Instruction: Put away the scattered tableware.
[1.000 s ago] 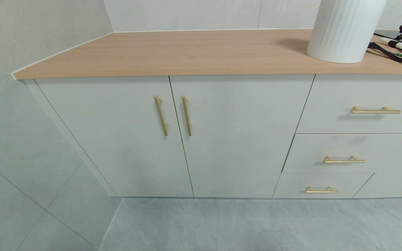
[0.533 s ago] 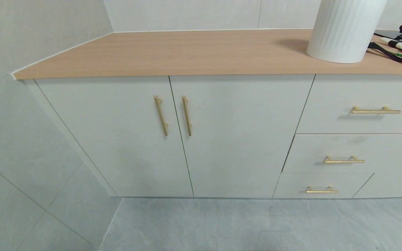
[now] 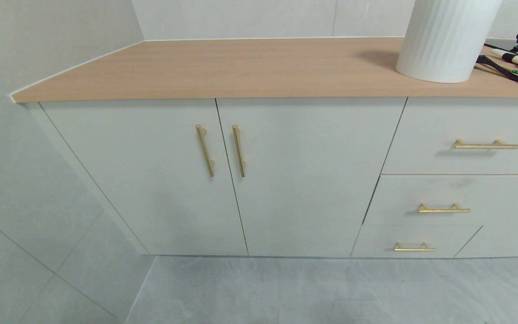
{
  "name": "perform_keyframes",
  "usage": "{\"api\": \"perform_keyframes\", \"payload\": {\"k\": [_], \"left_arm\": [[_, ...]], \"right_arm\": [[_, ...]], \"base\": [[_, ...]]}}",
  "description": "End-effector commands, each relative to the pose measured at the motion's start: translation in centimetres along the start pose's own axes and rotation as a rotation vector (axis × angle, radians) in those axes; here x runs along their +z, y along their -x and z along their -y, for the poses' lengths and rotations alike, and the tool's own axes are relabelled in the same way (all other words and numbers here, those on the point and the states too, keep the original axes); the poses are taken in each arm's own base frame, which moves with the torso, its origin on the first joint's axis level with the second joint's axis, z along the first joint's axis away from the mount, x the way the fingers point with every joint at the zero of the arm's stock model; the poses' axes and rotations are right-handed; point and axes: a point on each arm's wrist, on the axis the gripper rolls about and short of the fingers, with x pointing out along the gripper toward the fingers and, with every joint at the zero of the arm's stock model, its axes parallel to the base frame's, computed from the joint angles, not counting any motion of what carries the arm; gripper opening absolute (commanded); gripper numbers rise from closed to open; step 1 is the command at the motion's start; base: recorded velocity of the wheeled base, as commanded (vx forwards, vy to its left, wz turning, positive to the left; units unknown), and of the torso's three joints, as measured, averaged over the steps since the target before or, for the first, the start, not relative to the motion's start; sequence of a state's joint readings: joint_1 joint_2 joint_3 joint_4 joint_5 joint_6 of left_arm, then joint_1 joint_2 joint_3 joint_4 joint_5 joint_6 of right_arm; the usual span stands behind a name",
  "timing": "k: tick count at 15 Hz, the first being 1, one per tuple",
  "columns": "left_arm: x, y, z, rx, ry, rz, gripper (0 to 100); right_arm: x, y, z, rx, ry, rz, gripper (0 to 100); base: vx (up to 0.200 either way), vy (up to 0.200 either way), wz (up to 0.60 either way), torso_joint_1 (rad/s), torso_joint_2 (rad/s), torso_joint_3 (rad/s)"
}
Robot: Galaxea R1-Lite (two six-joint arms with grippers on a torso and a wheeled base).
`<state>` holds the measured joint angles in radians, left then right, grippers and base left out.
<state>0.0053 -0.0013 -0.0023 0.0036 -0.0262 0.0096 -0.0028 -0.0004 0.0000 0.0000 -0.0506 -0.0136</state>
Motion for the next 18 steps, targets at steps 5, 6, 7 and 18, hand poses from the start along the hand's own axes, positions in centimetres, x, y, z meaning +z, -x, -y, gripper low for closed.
{"api": "perform_keyframes", "payload": {"k": [5,6,7,18], "left_arm": [[-0.01,-0.02,0.0,0.001,-0.001,-0.002,100],[-0.01,-0.02,0.0,0.001,0.0,-0.002,100],[-0.01,-0.02,0.0,0.001,0.0,-0.002,100],[0.04,0.0,0.0,0.001,0.002,0.002,100]], "right_arm": [[0.0,-0.02,0.0,0.001,0.0,-0.002,100],[0.0,-0.02,0.0,0.001,0.0,-0.002,100],[0.0,-0.02,0.0,0.001,0.0,-0.002,100],[0.0,-0.02,0.0,0.001,0.0,-0.002,100]], "base": [[0.0,-0.2,0.0,0.007,0.0,0.003],[0.0,-0.2,0.0,0.002,0.0,0.002],[0.0,-0.2,0.0,-0.002,0.0,-0.002],[0.018,-0.018,0.0,0.0,0.0,0.0]]}}
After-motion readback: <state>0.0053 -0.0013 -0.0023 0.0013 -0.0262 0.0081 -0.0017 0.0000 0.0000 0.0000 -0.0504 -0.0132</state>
